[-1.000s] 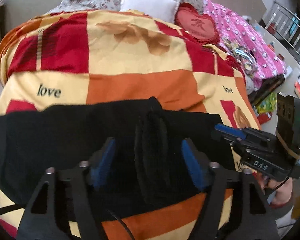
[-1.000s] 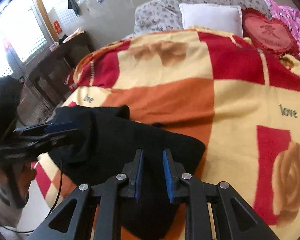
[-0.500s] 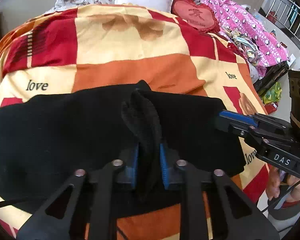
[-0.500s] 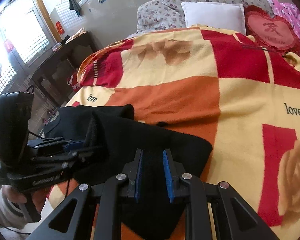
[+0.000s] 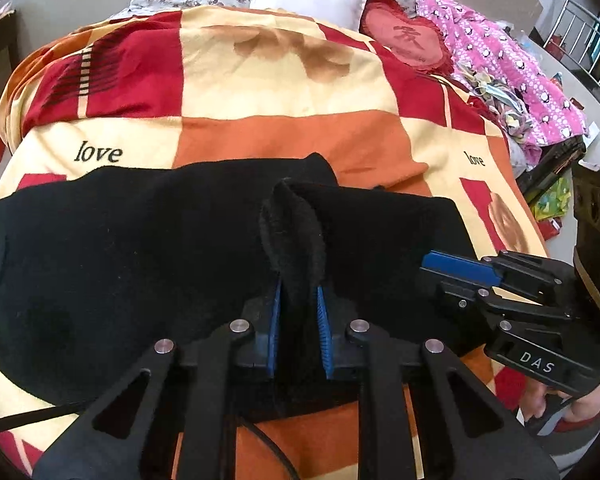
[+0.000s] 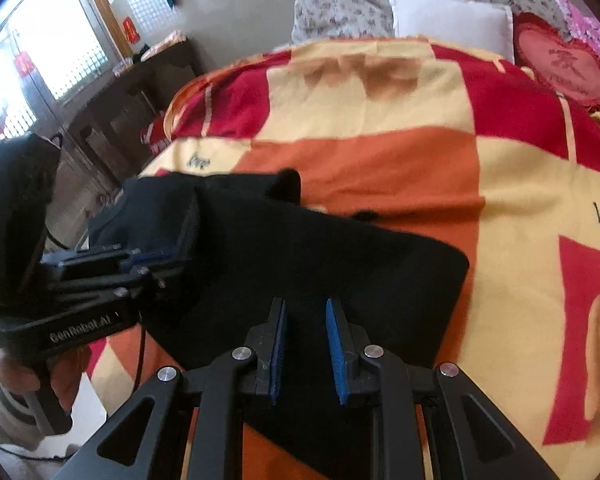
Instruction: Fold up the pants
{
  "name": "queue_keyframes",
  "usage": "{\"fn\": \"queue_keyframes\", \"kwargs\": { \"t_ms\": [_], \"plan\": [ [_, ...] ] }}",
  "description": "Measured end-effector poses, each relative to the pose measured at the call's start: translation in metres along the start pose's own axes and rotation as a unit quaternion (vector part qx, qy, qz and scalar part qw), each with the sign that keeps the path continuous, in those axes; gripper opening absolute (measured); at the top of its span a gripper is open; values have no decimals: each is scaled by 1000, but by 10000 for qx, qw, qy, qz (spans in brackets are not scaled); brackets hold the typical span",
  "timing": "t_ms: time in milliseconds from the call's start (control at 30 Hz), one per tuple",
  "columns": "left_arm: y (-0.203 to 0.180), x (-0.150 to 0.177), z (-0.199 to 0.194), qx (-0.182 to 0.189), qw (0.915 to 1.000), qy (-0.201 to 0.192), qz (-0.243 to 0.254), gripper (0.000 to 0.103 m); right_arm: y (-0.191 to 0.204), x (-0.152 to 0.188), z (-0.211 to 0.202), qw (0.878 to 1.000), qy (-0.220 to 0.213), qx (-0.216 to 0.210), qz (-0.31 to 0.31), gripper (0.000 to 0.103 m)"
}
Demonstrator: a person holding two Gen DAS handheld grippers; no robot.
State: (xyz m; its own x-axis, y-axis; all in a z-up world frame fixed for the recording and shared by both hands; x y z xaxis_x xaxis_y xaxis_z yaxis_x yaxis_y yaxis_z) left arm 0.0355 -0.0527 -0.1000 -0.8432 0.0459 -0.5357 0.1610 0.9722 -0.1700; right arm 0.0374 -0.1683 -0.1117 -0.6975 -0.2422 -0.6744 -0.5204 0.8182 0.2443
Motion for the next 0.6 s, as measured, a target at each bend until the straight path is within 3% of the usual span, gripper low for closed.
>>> {"fn": "queue_keyframes", "kwargs": {
  "t_ms": [300,600],
  "plan": [
    [15,-2,-26,-651,9977,-187,61,33,24,-27,0,9997,-69,-150,-205,19],
    [60,4,-62,-1547,9864,-548,-26,33,49,-41,47,9988,193,-156,-431,20]
  ]
}}
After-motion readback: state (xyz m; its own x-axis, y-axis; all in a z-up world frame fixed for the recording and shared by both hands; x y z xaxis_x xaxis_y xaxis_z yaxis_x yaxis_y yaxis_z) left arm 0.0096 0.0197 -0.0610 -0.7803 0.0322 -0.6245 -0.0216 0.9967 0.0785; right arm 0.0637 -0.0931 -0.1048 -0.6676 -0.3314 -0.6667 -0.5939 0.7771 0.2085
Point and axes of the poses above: each gripper's, at about its wrist camera, not at the fingertips, and z roughly the way its jaws point, y to its left, x to its underside, the point moved 8 cm from there along z, roughly the way its jaws point, and after that the axes turned 6 degrees about -x, right-handed, at the moved point
